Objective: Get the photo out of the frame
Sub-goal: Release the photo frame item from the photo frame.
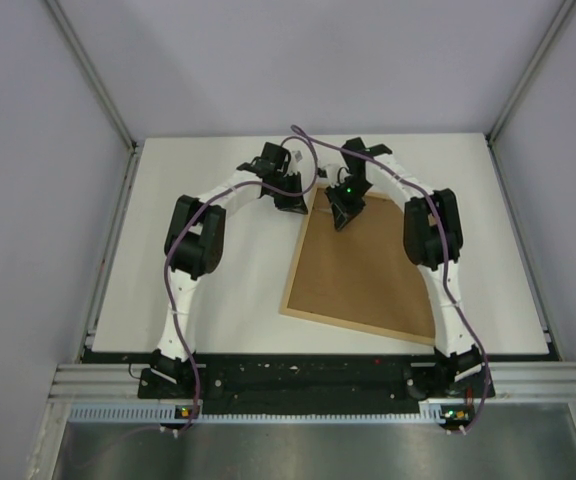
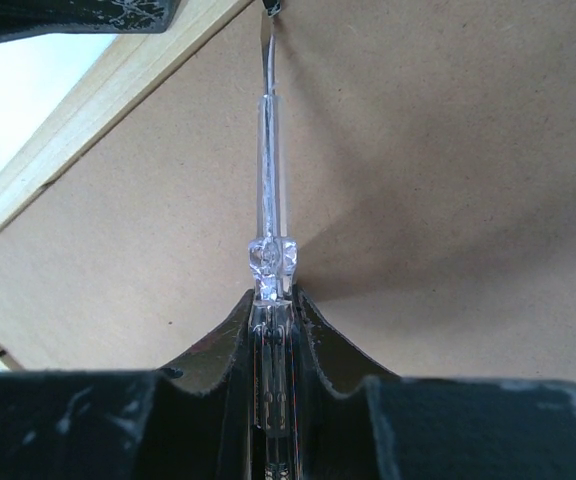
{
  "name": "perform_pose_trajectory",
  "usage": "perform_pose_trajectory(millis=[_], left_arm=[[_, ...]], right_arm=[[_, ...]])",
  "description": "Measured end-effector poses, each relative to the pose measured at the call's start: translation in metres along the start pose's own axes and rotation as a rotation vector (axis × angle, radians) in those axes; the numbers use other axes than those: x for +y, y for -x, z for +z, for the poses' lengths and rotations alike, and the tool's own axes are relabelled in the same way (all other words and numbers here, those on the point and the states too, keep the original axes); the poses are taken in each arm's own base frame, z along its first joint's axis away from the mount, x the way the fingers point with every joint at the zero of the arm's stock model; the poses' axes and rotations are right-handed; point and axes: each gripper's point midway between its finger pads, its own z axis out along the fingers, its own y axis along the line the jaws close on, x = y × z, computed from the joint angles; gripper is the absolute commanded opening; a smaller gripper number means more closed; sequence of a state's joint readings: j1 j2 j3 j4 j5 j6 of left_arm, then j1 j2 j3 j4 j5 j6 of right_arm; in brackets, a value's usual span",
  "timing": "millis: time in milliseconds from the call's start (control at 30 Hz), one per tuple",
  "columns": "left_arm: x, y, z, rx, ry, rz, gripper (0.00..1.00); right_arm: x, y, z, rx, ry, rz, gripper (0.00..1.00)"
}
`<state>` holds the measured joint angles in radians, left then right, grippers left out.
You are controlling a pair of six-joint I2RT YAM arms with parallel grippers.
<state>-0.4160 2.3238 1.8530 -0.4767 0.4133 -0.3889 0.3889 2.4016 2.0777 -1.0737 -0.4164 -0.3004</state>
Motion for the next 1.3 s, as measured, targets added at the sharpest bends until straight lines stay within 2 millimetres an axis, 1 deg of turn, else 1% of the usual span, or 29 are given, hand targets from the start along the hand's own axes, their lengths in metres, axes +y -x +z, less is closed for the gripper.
perform_pose_trajectory(millis=[100,333,500,600,833,933,1067,1233,1300], left_arm=[[0.0,0.0,0.0,0.0,0.0,0.0,0.11],[0.0,-0.001,0.001,0.0,-0.002,0.002,0.09],[0.0,-0.001,0.001,0.001,-0.002,0.003,0.09],[0.0,-0.001,0.001,0.001,-0.002,0.003,0.08],[-0.001,-0.001,0.001,0.001,-0.007,0.005,0.08],[-0.005,-0.002,0.002,0.004,-0.013,0.012,0.08],[-0.012,-0.004,0.005,0.004,-0.022,0.023,0.07],[-0.017,-0.007,0.007,0.008,-0.027,0.033,0.07],[-0.018,-0.008,0.007,0.009,-0.029,0.035,0.1]], right_arm=[[0.001,0.0,0.0,-0.02,0.036,0.029,0.0],[0.001,0.002,-0.001,-0.093,0.22,0.155,0.0],[0.007,0.007,0.003,-0.125,0.279,0.16,0.0],[0.007,0.006,0.004,-0.127,0.253,0.141,0.0],[0.007,0.004,0.001,-0.126,0.084,0.024,0.0],[0.002,-0.001,-0.003,-0.112,0.018,0.013,0.0],[-0.001,-0.006,-0.007,-0.09,-0.023,0.02,0.0],[-0.002,-0.011,-0.011,-0.075,-0.03,0.03,0.0],[-0.002,-0.012,-0.012,-0.073,-0.03,0.034,0.0]])
